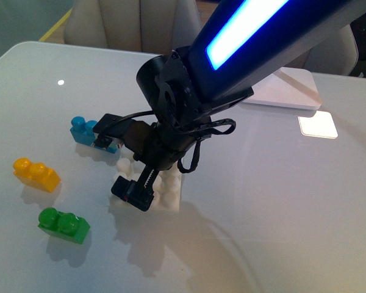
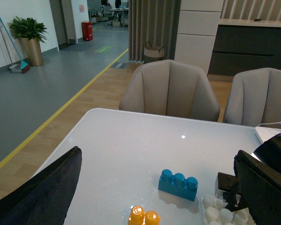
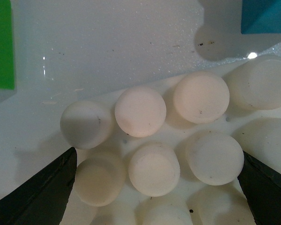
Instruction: Insert yellow block into base center
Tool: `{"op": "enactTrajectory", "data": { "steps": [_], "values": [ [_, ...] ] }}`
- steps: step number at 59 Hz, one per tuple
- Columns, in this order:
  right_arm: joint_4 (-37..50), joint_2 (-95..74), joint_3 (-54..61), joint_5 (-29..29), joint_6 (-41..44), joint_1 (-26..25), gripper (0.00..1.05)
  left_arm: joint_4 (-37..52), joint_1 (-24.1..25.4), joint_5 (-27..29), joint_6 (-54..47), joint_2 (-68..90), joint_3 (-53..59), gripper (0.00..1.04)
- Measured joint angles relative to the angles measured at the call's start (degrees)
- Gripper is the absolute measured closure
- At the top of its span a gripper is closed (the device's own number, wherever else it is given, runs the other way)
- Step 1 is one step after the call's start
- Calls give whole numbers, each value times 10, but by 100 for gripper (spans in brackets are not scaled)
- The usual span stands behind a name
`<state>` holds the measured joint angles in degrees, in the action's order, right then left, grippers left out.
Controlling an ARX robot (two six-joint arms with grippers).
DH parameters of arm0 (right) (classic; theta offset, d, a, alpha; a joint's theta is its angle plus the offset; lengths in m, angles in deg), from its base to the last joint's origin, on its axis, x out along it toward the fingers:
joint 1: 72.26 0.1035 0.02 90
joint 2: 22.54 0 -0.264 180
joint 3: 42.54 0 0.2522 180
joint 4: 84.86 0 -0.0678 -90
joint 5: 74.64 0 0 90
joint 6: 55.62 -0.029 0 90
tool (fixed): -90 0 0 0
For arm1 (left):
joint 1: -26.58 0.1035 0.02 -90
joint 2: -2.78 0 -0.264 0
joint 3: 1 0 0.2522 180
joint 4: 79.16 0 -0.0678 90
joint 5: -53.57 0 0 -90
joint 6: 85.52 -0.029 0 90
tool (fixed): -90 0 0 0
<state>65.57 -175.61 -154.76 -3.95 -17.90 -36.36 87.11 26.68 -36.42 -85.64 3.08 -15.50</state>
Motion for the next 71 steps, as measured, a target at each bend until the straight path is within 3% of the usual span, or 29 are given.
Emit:
{"op": "enactTrajectory", "data": {
  "steps": [27, 55, 71],
  "values": [
    [71, 24, 39, -2, -27, -2, 9, 0, 0, 0, 0, 0, 0, 7],
    [161, 106, 130, 22, -115, -61, 9, 0, 0, 0, 0, 0, 0, 7],
    [162, 122, 153, 15, -117, -44, 9, 0, 0, 0, 0, 0, 0, 7]
  ]
}}
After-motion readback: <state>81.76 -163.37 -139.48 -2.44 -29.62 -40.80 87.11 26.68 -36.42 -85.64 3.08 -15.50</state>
